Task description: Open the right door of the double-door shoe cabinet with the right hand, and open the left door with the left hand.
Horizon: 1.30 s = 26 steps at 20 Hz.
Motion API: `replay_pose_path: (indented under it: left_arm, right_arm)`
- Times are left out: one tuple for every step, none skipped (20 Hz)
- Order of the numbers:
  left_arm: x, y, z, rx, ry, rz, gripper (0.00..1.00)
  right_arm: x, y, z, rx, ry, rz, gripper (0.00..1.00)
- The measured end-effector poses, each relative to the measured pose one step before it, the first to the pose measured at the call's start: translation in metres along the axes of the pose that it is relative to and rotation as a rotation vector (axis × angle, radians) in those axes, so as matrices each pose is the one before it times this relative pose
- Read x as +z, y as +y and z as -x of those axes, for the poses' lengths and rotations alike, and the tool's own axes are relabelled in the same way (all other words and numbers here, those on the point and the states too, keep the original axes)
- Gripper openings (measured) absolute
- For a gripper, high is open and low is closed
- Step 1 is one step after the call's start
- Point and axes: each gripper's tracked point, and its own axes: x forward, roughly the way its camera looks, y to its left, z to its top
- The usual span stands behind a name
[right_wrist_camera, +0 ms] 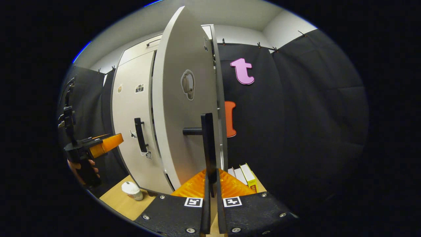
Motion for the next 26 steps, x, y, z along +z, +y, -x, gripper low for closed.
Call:
replay_pose_path:
  left_arm:
    - [-0.00019,-0.00258,-0.00283,-0.00489,0.00224,0.00000,0.96]
    - [0.00088,-0.00224,-0.00312,-0.00245,-0.00131,-0.00195,0.96]
    - [0.00001,-0.00063,-0.00345,0.00484,0.00319,-0.00329,0.96]
    - [-0.00113,-0.00160,-0.00353,0.00268,0.00480,0.00158,0.96]
    - [-0.00221,-0.00144,-0.00430,0.00005,0.01197,0.00439,0.96]
    - [-0.00313,-0.00218,-0.00605,-0.00115,0.01345,0.00371,0.95]
    - [-0.00377,-0.00175,-0.00560,0.00196,0.01195,0.00151,0.98]
    - [-0.00206,-0.00128,-0.00741,0.00180,0.00724,-0.00049,0.98]
    - [-0.00271,0.00044,-0.00736,0.00163,0.00892,-0.00237,0.96]
    - [-0.00470,0.00074,-0.00641,0.00641,0.01385,-0.00238,0.96]
    - [-0.00315,0.00073,-0.00525,0.00910,0.01034,-0.00004,0.96]
    - [-0.00204,0.00062,-0.00603,0.00189,0.00191,0.00534,0.96]
    - [-0.00195,0.00169,-0.00581,0.00623,0.00249,0.00884,0.96]
    - [-0.00208,0.00387,-0.00492,0.00923,0.00597,0.00589,0.96]
    - [-0.00122,0.00237,-0.00550,0.00751,-0.00065,0.00354,0.96]
    - [-0.00281,0.00103,-0.00649,0.00929,0.00623,0.00365,0.96]
    - [-0.00241,0.00259,-0.00605,0.01059,0.00749,0.00321,0.94]
    - [-0.00247,0.00207,-0.00662,0.00828,0.00526,0.00363,0.96]
    - [-0.00165,0.00151,-0.00542,0.01112,0.00703,-0.00144,0.94]
    - [-0.00387,0.00270,-0.00457,0.02073,0.00840,-0.00281,0.93]
    - [-0.00110,0.00170,-0.00439,0.01481,0.00340,0.00058,0.88]
    - [-0.00104,0.00049,-0.00472,0.00857,0.00128,0.00173,0.88]
    - [-0.00012,0.00114,-0.00304,0.00780,-0.00114,0.00442,0.88]
    - [-0.00144,-0.00131,-0.00332,0.00236,0.00009,0.00206,0.85]
    - [-0.00100,-0.00352,-0.00215,-0.01212,0.00685,0.00785,0.83]
    - [0.00124,-0.00516,-0.00165,-0.01319,-0.01589,0.01853,0.82]
  right_arm:
    - [0.00171,-0.01161,-0.00050,-0.03221,-0.00634,0.00291,0.06]
    - [0.00190,-0.01128,-0.00059,-0.03772,-0.00741,-0.00302,0.04]
    - [0.00227,-0.01182,-0.00031,-0.03851,-0.00265,-0.00399,0.03]
    - [0.00051,-0.00653,-0.00109,-0.00331,0.00196,-0.02128,0.07]
    - [-0.00165,0.00476,0.00383,0.02311,0.00600,-0.03673,0.02]
    - [-0.00059,0.00272,0.00107,0.01470,0.00497,-0.01985,0.02]
    - [0.00080,-0.00123,0.00185,0.00801,-0.00342,0.00697,0.02]
    - [0.00047,-0.00103,0.00229,-0.00098,-0.00207,0.01769,0.03]
    - [0.00454,-0.00159,0.00421,-0.00424,-0.01950,0.01501,0.02]
    - [0.00615,0.00115,0.00351,0.01075,-0.02257,0.01055,0.04]
    - [0.00672,0.00002,0.00624,0.01672,-0.02841,0.00180,0.05]
    - [0.00713,-0.00164,0.00495,0.00875,-0.02900,-0.00034,0.06]
    - [0.00451,-0.00467,0.00409,-0.00379,-0.01668,0.00169,0.06]
    - [0.00159,-0.00641,0.00399,-0.01036,-0.00506,0.00444,0.06]
    - [-0.00124,-0.00985,0.00424,-0.01742,0.00474,0.00834,0.11]
    - [-0.00161,-0.00789,0.00111,-0.01526,0.00896,0.00893,0.12]
    - [-0.00228,-0.00581,0.00162,-0.01263,0.00911,0.00589,0.07]
    - [-0.00081,-0.00355,0.00066,-0.01039,0.00370,0.00207,0.12]
    - [-0.00045,-0.00201,0.00105,-0.00766,0.00043,0.00376,0.15]
    - [-0.00037,-0.00243,0.00077,-0.00765,0.00083,0.00664,0.24]
    - [-0.00024,-0.00162,0.00145,-0.00223,-0.00079,0.00770,0.34]
    - [-0.00147,-0.00025,0.00112,-0.00212,0.00379,0.00723,0.37]
    - [-0.00170,-0.00003,0.00066,0.00015,0.00559,0.00654,0.41]
    - [-0.00185,0.00062,0.00029,-0.00118,0.00585,0.00624,0.48]
    - [-0.00167,0.00108,-0.00041,0.00235,0.00283,0.00575,0.55]
    - [0.00049,0.00303,0.00010,0.00687,-0.00066,0.00246,0.51]
